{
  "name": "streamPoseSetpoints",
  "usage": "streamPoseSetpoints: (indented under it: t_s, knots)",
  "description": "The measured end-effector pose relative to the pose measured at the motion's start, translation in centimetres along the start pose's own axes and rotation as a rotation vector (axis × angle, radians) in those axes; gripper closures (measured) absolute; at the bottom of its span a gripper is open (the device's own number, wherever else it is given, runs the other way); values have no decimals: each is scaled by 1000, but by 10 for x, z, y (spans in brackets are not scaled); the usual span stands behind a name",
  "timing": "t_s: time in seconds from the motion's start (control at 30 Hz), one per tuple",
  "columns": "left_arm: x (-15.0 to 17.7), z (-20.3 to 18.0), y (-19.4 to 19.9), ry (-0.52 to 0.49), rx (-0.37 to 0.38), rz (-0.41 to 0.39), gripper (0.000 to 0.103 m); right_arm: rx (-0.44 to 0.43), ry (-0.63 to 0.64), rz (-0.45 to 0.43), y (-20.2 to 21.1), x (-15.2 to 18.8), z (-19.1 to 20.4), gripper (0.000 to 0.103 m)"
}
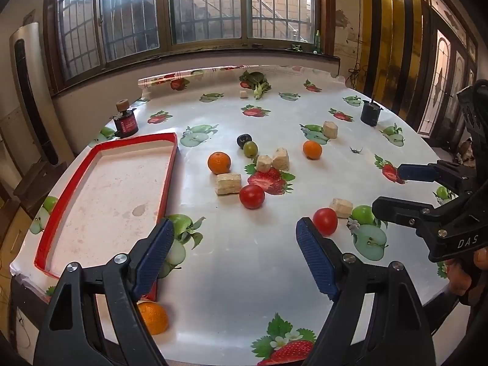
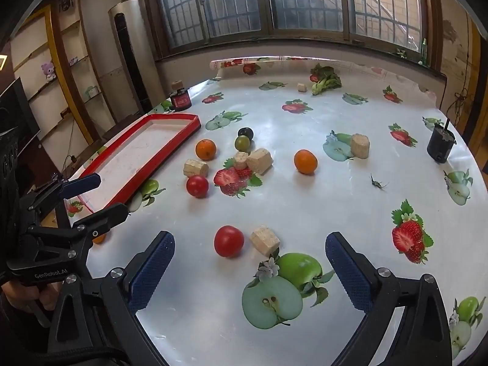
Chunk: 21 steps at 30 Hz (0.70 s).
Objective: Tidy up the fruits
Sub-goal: 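Move the left gripper to an orange while the right gripper approaches a red tomato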
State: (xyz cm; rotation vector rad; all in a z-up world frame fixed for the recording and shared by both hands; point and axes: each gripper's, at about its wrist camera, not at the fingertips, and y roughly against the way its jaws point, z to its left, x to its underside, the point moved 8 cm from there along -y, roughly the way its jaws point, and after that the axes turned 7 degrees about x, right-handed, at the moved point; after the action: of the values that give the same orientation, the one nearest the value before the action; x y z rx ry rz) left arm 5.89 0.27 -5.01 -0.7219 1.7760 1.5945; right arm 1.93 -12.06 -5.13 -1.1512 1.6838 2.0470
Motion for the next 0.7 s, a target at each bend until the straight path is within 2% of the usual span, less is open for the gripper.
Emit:
streamPoseSetpoints:
  t_s: [0.1, 0.2, 0.23, 0.33, 0.5, 0.7]
  knots:
    - [11, -3, -1, 2, -7, -9, 21, 3, 17, -7, 3, 0, 2, 3]
    - [3, -4, 6, -16, -23, -35, 21, -7, 18, 9, 6, 0, -1, 3]
    - [3, -4, 2, -2, -10, -17, 21, -9, 12, 17, 3, 3, 4, 3]
    - [0, -1, 8, -16, -14, -36, 21, 6, 36, -6, 2, 3, 4, 3]
    - [0, -3, 9, -7, -2, -13, 21, 10, 26, -13, 8, 3, 0, 3]
    - [-4, -1, 15, -4, -16, -49, 21, 15, 33, -22, 7, 4, 1, 3]
